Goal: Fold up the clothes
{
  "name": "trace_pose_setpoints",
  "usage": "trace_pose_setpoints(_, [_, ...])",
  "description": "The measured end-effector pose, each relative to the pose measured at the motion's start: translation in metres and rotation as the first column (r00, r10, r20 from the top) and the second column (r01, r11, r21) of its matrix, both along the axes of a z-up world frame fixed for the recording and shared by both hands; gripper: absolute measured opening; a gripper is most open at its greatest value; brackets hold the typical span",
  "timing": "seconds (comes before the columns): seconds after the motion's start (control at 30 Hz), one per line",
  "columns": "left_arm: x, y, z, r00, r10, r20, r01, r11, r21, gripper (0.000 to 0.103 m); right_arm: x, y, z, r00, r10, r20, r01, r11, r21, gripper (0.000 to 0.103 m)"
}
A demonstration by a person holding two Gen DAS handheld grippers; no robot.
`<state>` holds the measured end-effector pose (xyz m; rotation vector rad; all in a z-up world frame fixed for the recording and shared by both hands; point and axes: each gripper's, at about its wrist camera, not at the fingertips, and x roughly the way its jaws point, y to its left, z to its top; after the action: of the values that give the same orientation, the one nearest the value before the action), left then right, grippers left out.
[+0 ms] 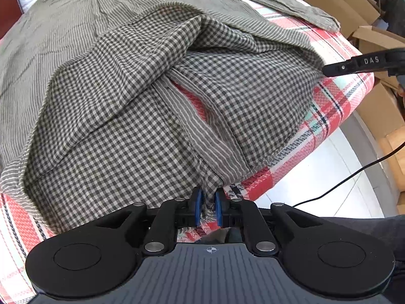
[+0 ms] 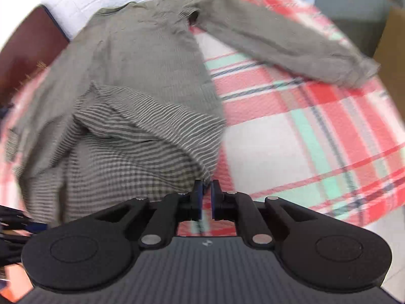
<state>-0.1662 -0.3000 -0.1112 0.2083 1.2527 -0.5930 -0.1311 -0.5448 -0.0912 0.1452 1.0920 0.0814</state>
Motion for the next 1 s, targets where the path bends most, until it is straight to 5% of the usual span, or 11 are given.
trace_pose_setpoints(0.07, [-0.003,0.003,0.005,1.000,0.005,-0.003,-0.005,1.000,-0.015,0.029,-0.012,0.009,0.017,0.997,0.038,0.071,-0.034,0.998,-0.054,0.021])
trace_pose_setpoints(0.2, [-0.002,0.009,0.017,0.999,0.039,0.012,-0.038,0.998,-0.054,0.029,-0.016,0.050,0.042,0.956,0.256,0.140,-0.271,0.958,0.098,0.021])
trace_pose_setpoints(0.37, [0.009,0.006,0.012,0.999,0.049,0.024,-0.048,0.998,-0.039,0.035,-0.008,0.120,0.023,0.887,0.452,0.091,-0.461,0.873,0.160,0.021])
trace_pose_setpoints(0.47, [0.009,0.002,0.009,0.998,0.034,0.043,-0.033,0.999,-0.025,0.052,-0.006,0.139,0.010,0.870,0.490,0.055,-0.492,0.860,0.135,0.021])
trace_pose_setpoints(0.67, [0.008,-0.013,-0.001,0.998,-0.035,0.058,0.035,0.999,0.003,0.056,-0.005,0.144,0.000,0.869,0.495,0.010,-0.493,0.863,0.113,0.029])
trace_pose_setpoints(0.73, [0.008,-0.017,-0.002,0.996,-0.051,0.067,0.051,0.999,-0.007,0.048,-0.002,0.144,-0.001,0.872,0.489,0.009,-0.487,0.866,0.113,0.030])
trace_pose_setpoints(0.77, [0.009,-0.016,-0.002,0.997,-0.045,0.065,0.046,0.999,-0.017,0.010,-0.001,0.144,-0.002,0.873,0.488,0.009,-0.486,0.867,0.111,0.030])
trace_pose_setpoints(0.8, [0.011,-0.012,-0.001,0.998,-0.022,0.057,0.024,0.999,-0.033,0.000,-0.001,0.144,-0.001,0.873,0.488,0.010,-0.486,0.867,0.111,0.030])
trace_pose_setpoints(1.0, [0.017,0.026,0.010,0.989,0.149,0.005,-0.146,0.978,-0.152,0.000,0.001,0.153,0.001,0.855,0.518,0.024,-0.516,0.844,0.144,0.030])
